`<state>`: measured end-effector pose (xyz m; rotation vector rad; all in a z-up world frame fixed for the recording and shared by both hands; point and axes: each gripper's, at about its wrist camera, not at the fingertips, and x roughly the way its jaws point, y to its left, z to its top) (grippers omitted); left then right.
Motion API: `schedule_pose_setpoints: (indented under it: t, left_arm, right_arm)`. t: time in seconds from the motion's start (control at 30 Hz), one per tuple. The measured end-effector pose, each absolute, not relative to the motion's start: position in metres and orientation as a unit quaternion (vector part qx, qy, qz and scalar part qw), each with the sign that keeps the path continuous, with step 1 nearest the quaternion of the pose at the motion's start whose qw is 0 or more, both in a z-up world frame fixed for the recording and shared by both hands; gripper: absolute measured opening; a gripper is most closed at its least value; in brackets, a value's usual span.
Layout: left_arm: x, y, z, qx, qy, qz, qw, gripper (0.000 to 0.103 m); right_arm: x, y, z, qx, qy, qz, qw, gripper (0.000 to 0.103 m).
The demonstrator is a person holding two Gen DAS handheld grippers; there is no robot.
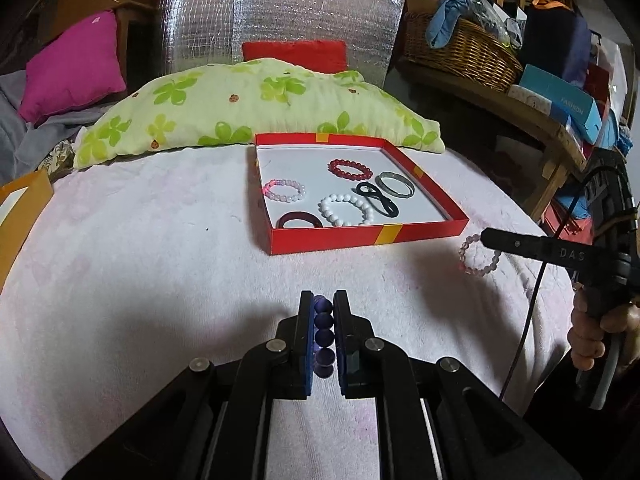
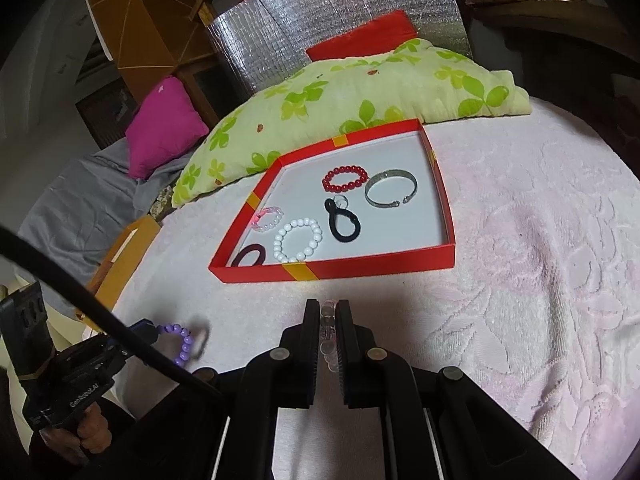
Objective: Organize jewelry
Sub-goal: 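Carry the purple and pink bracelets into the red box and open both tools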
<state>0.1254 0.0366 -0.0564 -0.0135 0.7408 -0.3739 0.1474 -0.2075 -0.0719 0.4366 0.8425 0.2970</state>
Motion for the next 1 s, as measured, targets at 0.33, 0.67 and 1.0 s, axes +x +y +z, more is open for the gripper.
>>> schedule_pose_setpoints:
  t: [0.33, 0.67, 1.0]
  left_arm:
    - [0.137, 0.017, -0.03, 0.011, 0.347, -0.194, 0.918, 0.01]
    - [0.172, -0.008, 0.015, 0.039, 0.298, -0.203, 0.932, 0.01]
    - [0.209, -0.037, 0.022, 0.061, 0.287, -0.192, 0.936, 0.01]
  right_arm:
    - [0.153, -0.221, -0.057, 0.231, 0.379, 0.139, 0.885, 0.009]
    - [0.183, -0.232, -0.035, 0.229, 0.356, 0.137, 0.895, 0.009]
    - [0.213, -0.229, -0.033, 0.212, 0.355, 0.138, 0.9, 0.009]
